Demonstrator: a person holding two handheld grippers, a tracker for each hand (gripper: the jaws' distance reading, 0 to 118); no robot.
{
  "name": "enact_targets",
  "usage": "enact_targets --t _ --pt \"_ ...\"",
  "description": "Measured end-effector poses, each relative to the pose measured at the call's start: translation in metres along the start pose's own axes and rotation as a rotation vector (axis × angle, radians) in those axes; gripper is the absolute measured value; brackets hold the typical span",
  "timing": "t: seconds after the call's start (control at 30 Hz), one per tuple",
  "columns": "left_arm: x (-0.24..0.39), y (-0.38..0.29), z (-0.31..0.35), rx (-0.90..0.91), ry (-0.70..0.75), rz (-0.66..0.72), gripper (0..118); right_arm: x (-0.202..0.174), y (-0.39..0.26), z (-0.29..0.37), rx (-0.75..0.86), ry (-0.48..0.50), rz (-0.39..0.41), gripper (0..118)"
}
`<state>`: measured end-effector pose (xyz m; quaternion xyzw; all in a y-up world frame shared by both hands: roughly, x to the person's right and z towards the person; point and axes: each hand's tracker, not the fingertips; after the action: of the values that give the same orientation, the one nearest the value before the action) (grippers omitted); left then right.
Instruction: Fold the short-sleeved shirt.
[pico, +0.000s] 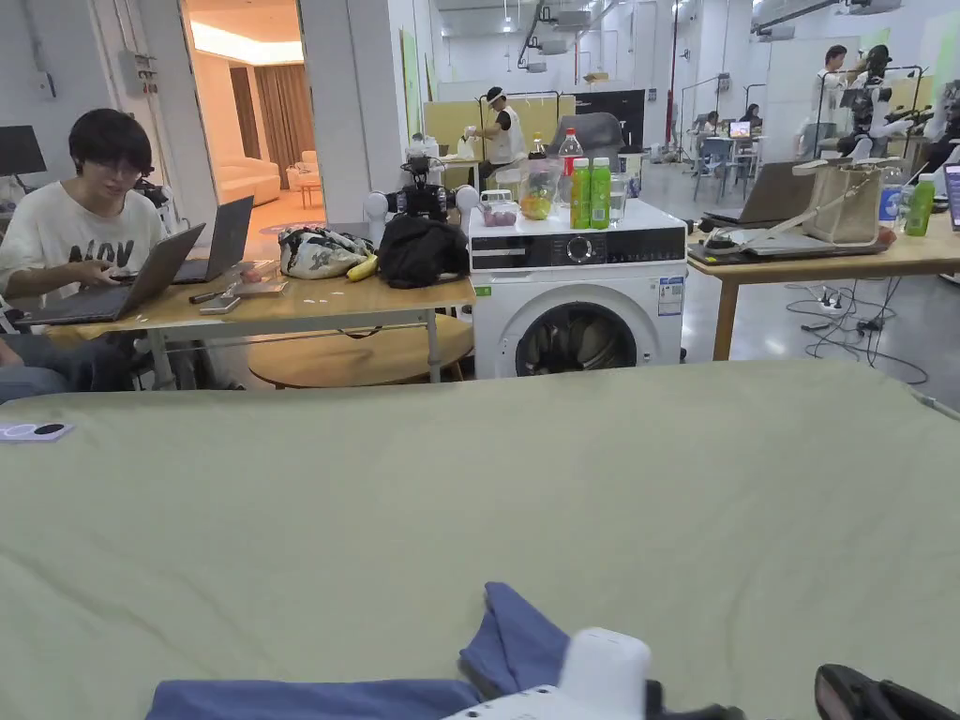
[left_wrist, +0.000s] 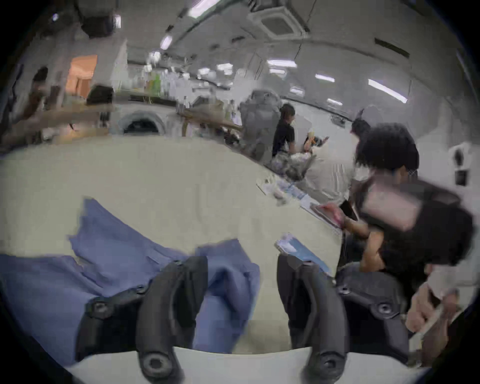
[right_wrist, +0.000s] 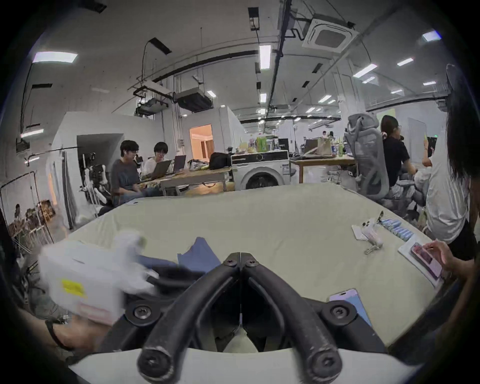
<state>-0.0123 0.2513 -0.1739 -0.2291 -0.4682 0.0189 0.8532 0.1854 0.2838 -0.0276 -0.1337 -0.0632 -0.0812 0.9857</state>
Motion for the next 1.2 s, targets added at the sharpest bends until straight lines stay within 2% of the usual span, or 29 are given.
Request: enact_targets --t 0.13,0.27,0.3,0.37,0.5,0.63,0.73,0.77,0.83,0.87,0.9,0.93,0.97,1.13,1.17,1.2 --pt "-0.019 0.023 0.092 0.199 0.236 -0.079 54 -0.014 0.001 -0.02 -0.013 0.045 0.006 0" --pt "-0.062 0.04 0.156 0.26 0.419 -0.066 54 -0.032 0.004 -0.034 -0.016 0.076 0.018 0" --pt "-0.068 0.039 0.168 0.268 0.435 -0.058 45 -0.036 0.004 -0.036 -0.016 0.084 0.018 0" --pt "-0.079 0.034 0.191 0.283 0.481 -0.026 0 -0.043 0.003 -0.04 -0.019 0.108 0.024 0" --pt "-0.096 0.023 0.217 0.289 0.577 0.018 0 -0.054 -0.001 -0.043 -0.026 0.121 0.039 0" --pt "-0.114 0.023 0.224 0.232 0.596 0.032 0 -0.056 -0.004 -0.048 -0.041 0.134 0.033 0" --pt "-0.139 0.029 0.225 0.145 0.552 0.084 0 -0.057 -0.007 -0.048 -0.043 0.138 0.035 0" --pt "-0.149 0.033 0.221 0.108 0.565 0.079 4 -0.056 -0.008 -0.048 -0.046 0.139 0.035 0" --pt "-0.171 0.036 0.213 0.04 0.571 0.114 49 -0.053 -0.011 -0.049 -0.062 0.144 0.032 0" --pt "-0.188 0.037 0.204 -0.004 0.567 0.122 76 -0.051 -0.014 -0.05 -0.068 0.143 0.031 0" --pt "-0.202 0.037 0.195 -0.029 0.555 0.129 95 -0.05 -0.015 -0.051 -0.074 0.143 0.031 0" --pt "-0.219 0.038 0.183 -0.117 0.553 0.173 95 -0.047 -0.018 -0.052 -0.082 0.141 0.031 0" --pt "-0.235 0.038 0.173 -0.102 0.55 0.196 95 -0.044 -0.021 -0.053 -0.09 0.137 0.031 0" --pt "-0.31 0.017 0.116 -0.304 0.585 0.334 92 -0.026 -0.034 -0.057 -0.138 0.106 0.005 0" --pt "-0.323 0.012 0.107 -0.339 0.611 0.366 86 -0.022 -0.036 -0.058 -0.149 0.098 -0.001 0" --pt "-0.332 0.007 0.102 -0.351 0.633 0.381 74 -0.018 -0.037 -0.057 -0.155 0.089 -0.004 0"
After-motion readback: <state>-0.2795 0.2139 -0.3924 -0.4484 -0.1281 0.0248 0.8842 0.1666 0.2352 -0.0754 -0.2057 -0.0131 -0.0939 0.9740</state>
